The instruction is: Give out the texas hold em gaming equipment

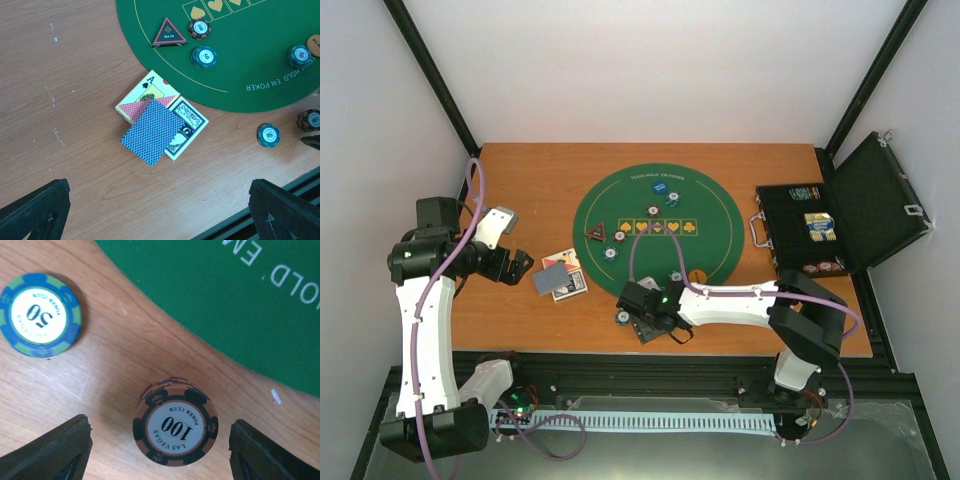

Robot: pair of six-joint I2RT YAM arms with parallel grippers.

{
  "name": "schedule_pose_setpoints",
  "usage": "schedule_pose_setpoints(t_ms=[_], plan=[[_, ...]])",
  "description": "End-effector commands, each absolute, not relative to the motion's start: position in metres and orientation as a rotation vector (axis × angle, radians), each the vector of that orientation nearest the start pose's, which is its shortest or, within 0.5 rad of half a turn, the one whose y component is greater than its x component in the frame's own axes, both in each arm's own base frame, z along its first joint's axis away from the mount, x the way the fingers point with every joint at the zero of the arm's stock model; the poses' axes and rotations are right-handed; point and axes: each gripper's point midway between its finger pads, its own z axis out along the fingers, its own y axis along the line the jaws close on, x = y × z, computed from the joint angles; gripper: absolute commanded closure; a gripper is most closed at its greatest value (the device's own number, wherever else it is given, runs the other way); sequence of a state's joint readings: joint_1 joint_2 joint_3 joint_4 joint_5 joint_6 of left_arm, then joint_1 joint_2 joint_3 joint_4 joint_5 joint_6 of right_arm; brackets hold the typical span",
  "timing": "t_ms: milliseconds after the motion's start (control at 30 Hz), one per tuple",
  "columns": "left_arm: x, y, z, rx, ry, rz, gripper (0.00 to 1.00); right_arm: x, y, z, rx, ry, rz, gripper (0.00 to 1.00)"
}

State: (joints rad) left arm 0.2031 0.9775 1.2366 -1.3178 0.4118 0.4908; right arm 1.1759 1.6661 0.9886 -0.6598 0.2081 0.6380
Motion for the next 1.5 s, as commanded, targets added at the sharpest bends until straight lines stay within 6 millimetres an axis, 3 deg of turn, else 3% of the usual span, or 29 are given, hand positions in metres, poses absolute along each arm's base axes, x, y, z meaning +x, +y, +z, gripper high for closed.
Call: schedule_pose_setpoints(t_ms=[0, 367, 800, 1233, 1467], plan=[[0.214, -0.026, 0.258, 0.488, 2.454, -0.264, 0.00, 0.163, 0.289, 0.022, -0.701, 2.757, 0.081, 0.26], [0.216, -0.026, 0.259, 0.487, 2.449, -0.270, 0.00, 0.166, 0.288, 0.014, -0.702, 2.774, 0.080, 0.43], [0.215, -0.028, 0.259, 0.489, 2.449, -0.282, 0.00, 0.173, 0.290, 0.029, -0.706, 2.752, 0.089, 0.45], [0.215, -0.028, 0.257, 0.487, 2.453, -0.285, 0.00, 0.173, 0.288, 0.028, -0.708, 2.755, 0.080, 0.59], [0.215, -0.027, 0.255, 0.489, 2.457, -0.277, 0.00, 0.176, 0.290, 0.046, -0.705, 2.728, 0.094, 0.63]])
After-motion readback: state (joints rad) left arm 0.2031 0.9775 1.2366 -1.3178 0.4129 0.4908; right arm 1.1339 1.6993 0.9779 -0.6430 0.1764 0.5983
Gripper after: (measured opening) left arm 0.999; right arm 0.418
